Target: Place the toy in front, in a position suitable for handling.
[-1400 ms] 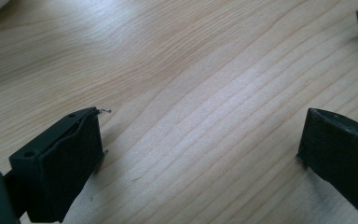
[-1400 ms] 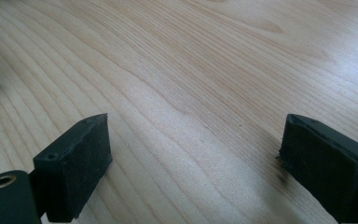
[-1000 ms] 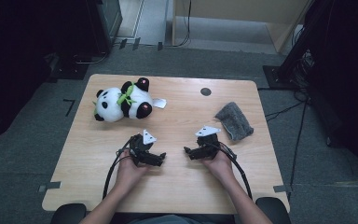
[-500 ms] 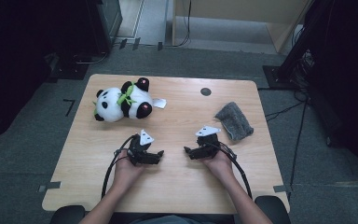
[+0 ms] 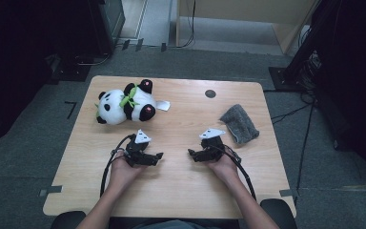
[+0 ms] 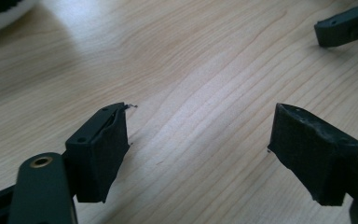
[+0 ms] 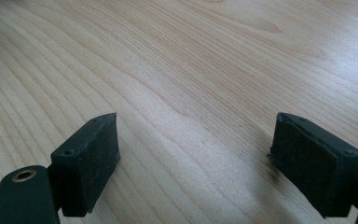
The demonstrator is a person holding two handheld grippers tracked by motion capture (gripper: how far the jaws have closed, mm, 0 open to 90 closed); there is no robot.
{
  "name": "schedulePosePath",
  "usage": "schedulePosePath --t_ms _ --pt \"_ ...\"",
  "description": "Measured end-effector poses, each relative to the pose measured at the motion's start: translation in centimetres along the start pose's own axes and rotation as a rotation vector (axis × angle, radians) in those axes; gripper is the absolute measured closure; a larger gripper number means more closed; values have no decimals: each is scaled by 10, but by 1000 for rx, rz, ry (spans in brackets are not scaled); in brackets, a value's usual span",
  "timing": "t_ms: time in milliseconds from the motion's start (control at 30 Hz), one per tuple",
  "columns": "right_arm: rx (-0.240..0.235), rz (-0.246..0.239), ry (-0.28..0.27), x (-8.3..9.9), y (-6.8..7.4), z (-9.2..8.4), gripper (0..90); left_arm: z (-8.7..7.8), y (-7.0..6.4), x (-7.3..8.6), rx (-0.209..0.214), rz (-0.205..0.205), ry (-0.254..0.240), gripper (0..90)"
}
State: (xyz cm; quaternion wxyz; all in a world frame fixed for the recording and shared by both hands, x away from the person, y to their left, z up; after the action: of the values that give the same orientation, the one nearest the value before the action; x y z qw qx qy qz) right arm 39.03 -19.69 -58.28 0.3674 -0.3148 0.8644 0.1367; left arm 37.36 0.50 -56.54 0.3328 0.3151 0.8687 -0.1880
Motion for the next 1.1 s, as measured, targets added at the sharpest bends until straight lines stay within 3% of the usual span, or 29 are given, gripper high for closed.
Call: schedulePosePath --t_ms 333,533,633,733,867,967,1100 --pt "1 13 -7 -3 -3 -5 194 -21 19 -5 26 -39 -40 164" --pt "-5 15 -1 -3 -3 -6 212 -30 35 -8 -12 -43 -58 184" --pt "-22 10 4 -4 -1 -6 242 -31 46 -10 -40 -22 -52 209" --pt "-18 -1 8 -4 1 -6 254 -33 52 -10 -40 -31 -55 212" --pt "-17 -10 12 -5 0 -5 269 -36 57 -12 -35 -46 -58 229" --pt "-17 13 0 -5 -2 -7 271 -37 58 -12 -18 -75 -49 230" --pt "-9 16 -22 -6 -5 -12 287 -39 59 -17 -45 -58 -54 238"
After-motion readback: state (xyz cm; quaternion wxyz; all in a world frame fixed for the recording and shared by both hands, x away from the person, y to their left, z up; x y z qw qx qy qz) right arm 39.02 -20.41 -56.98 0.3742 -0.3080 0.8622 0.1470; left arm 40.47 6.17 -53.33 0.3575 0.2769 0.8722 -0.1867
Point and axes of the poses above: each handheld gripper's, and its own axes: z roughly forward along the jaws, x roughly out of its underside, y roughly to its left, the point moved 9 cm from there along z, roughly forward along the jaws, and after that the axes turned 2 degrees about -z, right-handed, at the moved point
